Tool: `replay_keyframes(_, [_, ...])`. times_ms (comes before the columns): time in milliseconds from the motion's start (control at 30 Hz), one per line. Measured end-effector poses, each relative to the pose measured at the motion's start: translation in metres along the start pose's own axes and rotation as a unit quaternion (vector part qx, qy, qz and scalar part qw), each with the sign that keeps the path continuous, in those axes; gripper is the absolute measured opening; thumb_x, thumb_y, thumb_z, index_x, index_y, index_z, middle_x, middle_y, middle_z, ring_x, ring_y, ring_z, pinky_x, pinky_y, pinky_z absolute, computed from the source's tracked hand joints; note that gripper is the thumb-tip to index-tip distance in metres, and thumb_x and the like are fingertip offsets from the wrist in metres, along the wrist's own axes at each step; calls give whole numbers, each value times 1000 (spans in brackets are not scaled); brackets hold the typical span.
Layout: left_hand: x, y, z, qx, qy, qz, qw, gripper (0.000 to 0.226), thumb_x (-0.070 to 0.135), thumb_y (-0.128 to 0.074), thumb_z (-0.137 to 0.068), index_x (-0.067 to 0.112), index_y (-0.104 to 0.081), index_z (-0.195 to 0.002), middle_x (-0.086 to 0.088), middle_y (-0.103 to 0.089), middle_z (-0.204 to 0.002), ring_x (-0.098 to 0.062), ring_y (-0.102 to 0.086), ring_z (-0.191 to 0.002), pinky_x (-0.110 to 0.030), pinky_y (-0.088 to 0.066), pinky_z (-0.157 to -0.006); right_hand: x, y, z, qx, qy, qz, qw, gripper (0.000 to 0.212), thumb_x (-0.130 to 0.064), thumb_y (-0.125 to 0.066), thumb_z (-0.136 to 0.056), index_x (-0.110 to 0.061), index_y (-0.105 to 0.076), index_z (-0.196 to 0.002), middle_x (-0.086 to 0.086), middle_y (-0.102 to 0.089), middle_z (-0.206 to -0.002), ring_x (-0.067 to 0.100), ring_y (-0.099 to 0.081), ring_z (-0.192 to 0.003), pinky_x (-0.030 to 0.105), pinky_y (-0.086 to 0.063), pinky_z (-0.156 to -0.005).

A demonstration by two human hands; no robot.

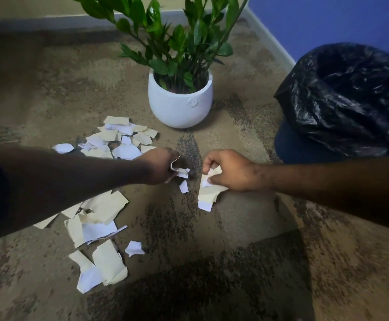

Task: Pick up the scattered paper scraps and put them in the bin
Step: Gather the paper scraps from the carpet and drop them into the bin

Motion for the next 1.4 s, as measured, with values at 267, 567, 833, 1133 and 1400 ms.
replay_keyframes(267, [9, 12, -2, 28, -11, -5, 1000, 25, 21, -64, -82, 24, -45, -66, -8, -62, -91, -27, -61, -83, -36, -50, -69, -12, 85, 24, 97, 22, -42, 994, 21, -7, -73, -82, -13, -70, -101, -17, -60, -85, -4, -54, -74, 7, -41, -66])
replay_keyframes(567, [18, 16, -15, 53, -21, 21, 998, 15, 16, -69, -76, 25, -56, -73, 2, -59, -86, -20, -59, -81, -34, -49, -71, 28, 227, 64, 360, -23, -227, 904, 12, -9, -75, -79, -17, -70, -86, 6, -66, -84, 11, -59, -66, 21, -48, -63])
replay_keyframes(833, [81, 56, -43, 148, -58, 126, 979, 24, 31, -69, -84, 21, -57, -66, 10, -67, -65, -1, -61, -66, -10, -40, -52, 127, 251, 105, 472, -144, -187, 849, 18, -13, -70, -85, -9, -71, -102, 5, -67, -89, 2, -58, -61, 16, -50, -59])
replay_keyframes(1133, [211, 126, -66, 198, -123, 333, 913, 33, 47, -71, -74, 16, -59, -75, 5, -63, -50, -17, -62, -50, -31, -50, -50, 151, 255, 117, 438, -183, -197, 858, 15, -10, -56, -93, -16, -65, -82, 8, -64, -77, 15, -57, -60, 27, -45, -54])
replay_keyframes(1400, [293, 145, -98, 197, -115, 464, 856, 20, 17, -73, -81, 9, -65, -97, -12, -74, -91, -20, -70, -79, -30, -55, -68, 128, 222, 110, 401, -188, -318, 839, 17, -23, -54, -91, -18, -66, -80, 5, -67, -72, 17, -59, -56, 26, -45, -49])
Point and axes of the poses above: each hand's wrist, its own z-axis away from the middle knuckle, its own y-axis out of the back of the hand, x = y × z, the point moved 2 cm from there along -z, towards the middle knuckle
